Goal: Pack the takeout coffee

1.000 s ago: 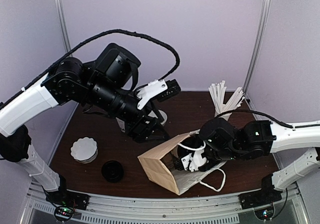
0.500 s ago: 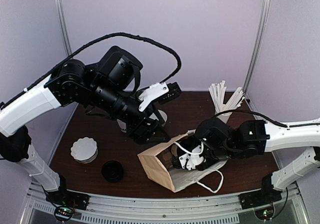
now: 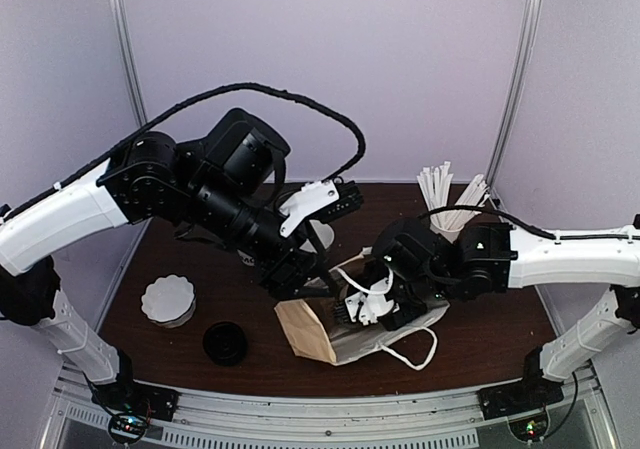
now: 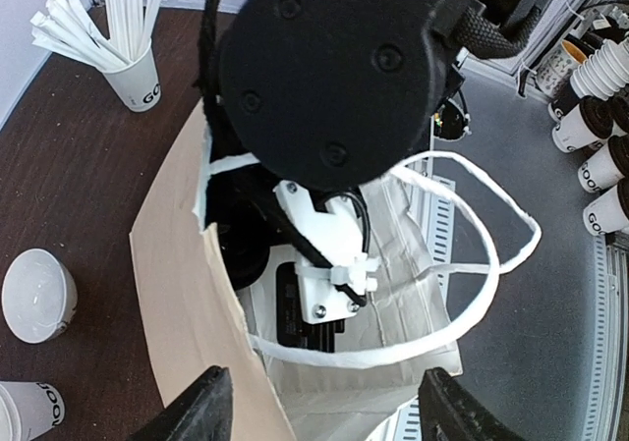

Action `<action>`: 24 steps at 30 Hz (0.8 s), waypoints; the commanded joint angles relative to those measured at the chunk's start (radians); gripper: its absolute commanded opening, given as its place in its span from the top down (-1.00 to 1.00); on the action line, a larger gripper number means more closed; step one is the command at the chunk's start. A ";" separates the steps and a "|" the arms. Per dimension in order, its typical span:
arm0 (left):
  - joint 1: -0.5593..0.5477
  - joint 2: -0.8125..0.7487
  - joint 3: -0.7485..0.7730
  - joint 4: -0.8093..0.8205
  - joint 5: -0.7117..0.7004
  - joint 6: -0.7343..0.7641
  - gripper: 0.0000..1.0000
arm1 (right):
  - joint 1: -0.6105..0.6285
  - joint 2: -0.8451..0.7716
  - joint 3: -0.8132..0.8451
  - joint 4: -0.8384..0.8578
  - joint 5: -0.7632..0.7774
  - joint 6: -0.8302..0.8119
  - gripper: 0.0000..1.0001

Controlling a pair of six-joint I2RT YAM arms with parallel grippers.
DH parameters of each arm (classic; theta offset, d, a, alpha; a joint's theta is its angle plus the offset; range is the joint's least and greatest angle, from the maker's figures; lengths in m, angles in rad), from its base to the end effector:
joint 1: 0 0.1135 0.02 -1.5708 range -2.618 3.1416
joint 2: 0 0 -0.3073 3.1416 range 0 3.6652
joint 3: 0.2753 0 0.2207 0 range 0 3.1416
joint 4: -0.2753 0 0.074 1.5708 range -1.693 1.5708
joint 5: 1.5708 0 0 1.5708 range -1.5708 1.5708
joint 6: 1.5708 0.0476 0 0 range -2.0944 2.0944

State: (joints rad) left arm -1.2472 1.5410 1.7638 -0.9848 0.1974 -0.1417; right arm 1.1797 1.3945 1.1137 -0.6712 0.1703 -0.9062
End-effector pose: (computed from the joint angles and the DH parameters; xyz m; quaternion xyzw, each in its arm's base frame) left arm 0.0840 -0.2798 0.4428 0.5133 0.7583 -0.3202 0.2429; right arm 0.1054 0.2345 0.3163 -0.8068 0.5004 -0.0389 0.3116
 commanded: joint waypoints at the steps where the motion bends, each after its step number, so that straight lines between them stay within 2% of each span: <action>1: 0.006 -0.053 -0.025 0.071 0.008 -0.013 -0.36 | -0.038 0.070 0.097 -0.124 -0.060 0.059 -0.19; 16: 0.006 -0.134 -0.101 0.096 -0.033 -0.028 -0.36 | -0.154 0.320 0.421 -0.488 -0.240 0.140 -0.15; 24: 0.008 -0.141 -0.108 0.099 -0.035 -0.025 -0.36 | -0.189 0.421 0.521 -0.566 -0.311 0.161 -0.13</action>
State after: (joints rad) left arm -1.2469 1.4212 1.6547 -0.9337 0.1715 -0.1623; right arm 1.0107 1.7676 1.5963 -1.1065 -0.0635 -0.7788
